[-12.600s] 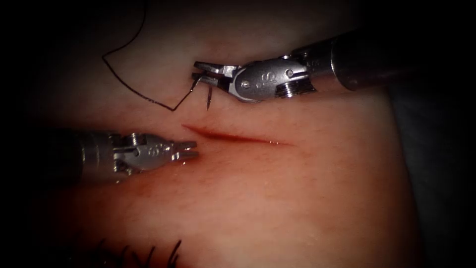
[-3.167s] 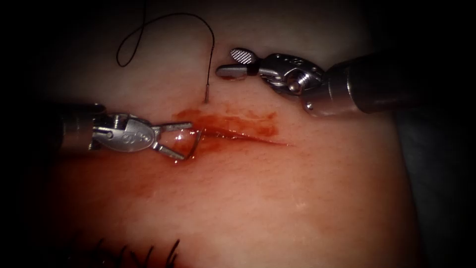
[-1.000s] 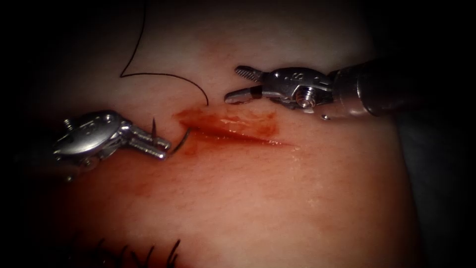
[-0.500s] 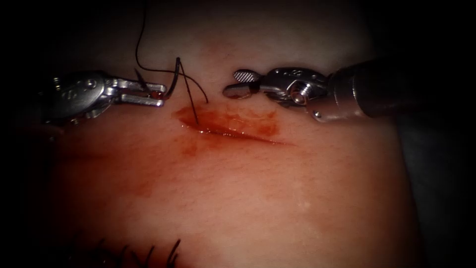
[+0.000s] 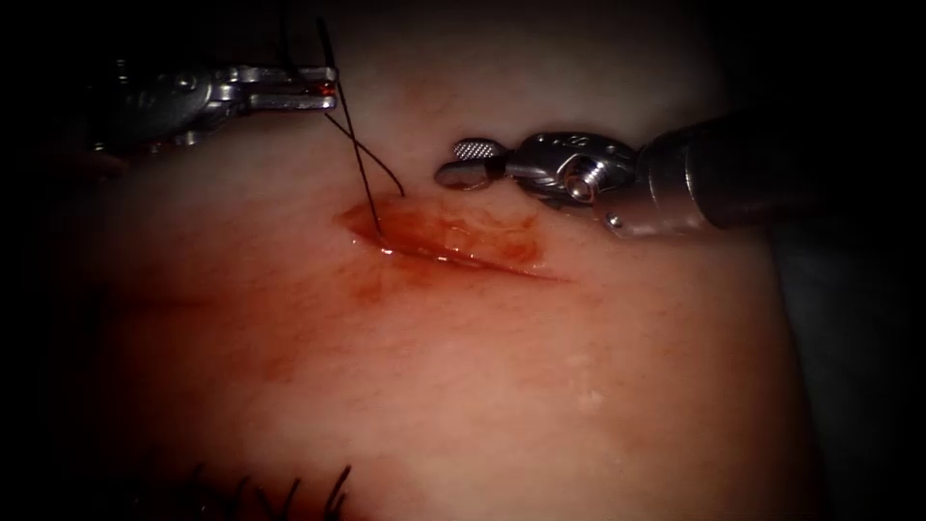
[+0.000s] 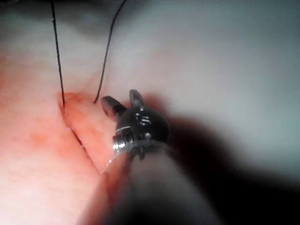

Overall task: Wound Closure
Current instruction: Grasp the needle with the left tool and pull it through, then hand the needle back to the right needle holder.

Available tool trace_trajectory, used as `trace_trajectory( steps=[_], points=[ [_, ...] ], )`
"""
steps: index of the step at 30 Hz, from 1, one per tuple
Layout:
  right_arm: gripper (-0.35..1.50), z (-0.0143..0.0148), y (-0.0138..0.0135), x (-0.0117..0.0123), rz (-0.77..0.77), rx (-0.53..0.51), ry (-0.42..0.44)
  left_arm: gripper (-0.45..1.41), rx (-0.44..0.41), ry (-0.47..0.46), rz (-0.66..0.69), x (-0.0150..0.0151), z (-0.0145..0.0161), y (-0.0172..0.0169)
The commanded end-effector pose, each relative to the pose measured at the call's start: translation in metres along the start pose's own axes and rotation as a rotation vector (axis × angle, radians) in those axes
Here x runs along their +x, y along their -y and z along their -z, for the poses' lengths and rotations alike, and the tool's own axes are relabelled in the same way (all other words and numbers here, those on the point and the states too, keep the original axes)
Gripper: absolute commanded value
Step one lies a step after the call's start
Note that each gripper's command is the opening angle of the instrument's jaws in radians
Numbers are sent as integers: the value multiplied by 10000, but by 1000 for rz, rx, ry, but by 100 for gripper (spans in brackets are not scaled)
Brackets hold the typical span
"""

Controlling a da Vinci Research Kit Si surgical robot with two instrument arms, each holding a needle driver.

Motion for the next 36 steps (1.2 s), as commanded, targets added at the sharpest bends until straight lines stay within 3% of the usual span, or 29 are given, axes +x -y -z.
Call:
trace_trajectory(
  steps=[1, 8, 14, 19, 21, 24, 36],
  points=[
    [11, -8, 0, -2, 2, 1, -1, -45, -8, 7, -3, -5, -6, 5],
    [9, -8, 0, -1, 1, 1, -1, -45, -33, 44, -55, 3, -7, 22],
    [12, -6, 0, 1, -19, 4, -5, -45, -54, 63, -102, -5, -8, 5],
    [53, -3, 1, 4, -102, 23, -29, -45, -71, 107, -152, -34, -10, -32],
    [86, -2, 3, 6, -147, 37, -41, -45, -73, 133, -171, -48, -11, -47],
    [117, 0, 8, 8, -214, 64, -33, -45, -82, 157, -212, -66, -12, -64],
    [125, 1, 37, 3, -381, 352, -12, -45, -111, 278, -353, -95, -11, -113]
  ],
)
